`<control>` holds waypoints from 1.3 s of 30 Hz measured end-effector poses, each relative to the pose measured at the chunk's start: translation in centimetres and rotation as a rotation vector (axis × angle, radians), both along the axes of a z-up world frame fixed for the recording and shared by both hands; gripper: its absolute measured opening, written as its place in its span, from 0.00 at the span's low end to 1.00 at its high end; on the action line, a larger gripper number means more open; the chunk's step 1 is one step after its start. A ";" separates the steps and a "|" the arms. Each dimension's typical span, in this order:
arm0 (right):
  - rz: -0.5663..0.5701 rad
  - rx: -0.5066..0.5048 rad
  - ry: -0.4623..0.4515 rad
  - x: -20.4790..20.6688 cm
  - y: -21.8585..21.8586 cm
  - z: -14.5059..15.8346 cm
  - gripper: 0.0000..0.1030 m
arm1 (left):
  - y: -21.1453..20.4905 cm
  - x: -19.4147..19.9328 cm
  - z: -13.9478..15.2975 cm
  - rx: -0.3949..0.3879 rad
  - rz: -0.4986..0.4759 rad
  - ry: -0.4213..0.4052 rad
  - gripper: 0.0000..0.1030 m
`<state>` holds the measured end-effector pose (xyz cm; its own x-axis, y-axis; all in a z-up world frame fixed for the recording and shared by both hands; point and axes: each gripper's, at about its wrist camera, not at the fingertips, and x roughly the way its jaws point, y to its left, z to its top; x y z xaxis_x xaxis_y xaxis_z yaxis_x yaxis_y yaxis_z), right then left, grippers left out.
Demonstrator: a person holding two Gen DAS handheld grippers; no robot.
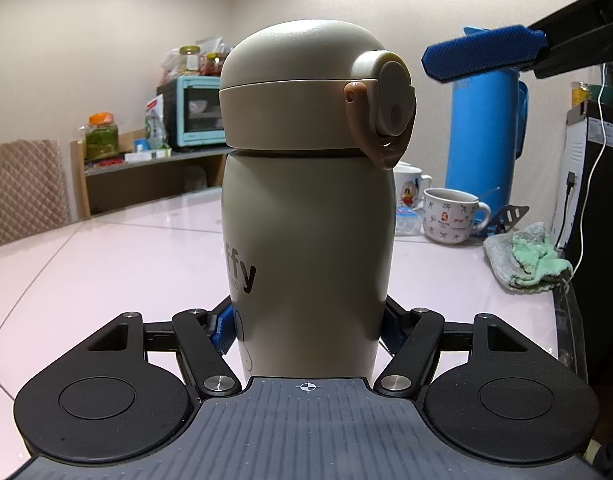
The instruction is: Unscrew bottle cap and pour
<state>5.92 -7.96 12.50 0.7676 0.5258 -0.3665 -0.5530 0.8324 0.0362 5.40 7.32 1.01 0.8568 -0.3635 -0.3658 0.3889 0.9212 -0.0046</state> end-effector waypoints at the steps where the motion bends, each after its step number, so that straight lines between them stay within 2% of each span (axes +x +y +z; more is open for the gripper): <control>1: -0.004 -0.001 0.001 0.0 0.1 0.0 0.90 | 0.0 0.0 0.0 0.000 0.000 0.000 0.70; 16: -0.064 -0.022 0.017 1.1 1.3 -0.3 0.88 | -0.1 0.0 0.0 -0.001 0.001 0.001 0.70; 19: -0.065 -0.034 0.028 1.6 1.7 -0.5 0.82 | -0.1 0.1 0.0 -0.003 0.001 0.001 0.70; 37: -0.073 -0.073 0.023 1.5 2.8 -1.3 0.72 | -0.1 0.1 0.0 -0.003 0.000 0.002 0.70; 39: -0.069 -0.076 0.021 1.3 2.9 -1.3 0.67 | -0.1 0.2 0.0 -0.002 -0.001 0.003 0.70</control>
<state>7.23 -5.06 11.24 0.7928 0.4420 -0.4195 -0.4938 0.8694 -0.0172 5.56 7.22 1.05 0.8556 -0.3648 -0.3671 0.3894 0.9210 -0.0077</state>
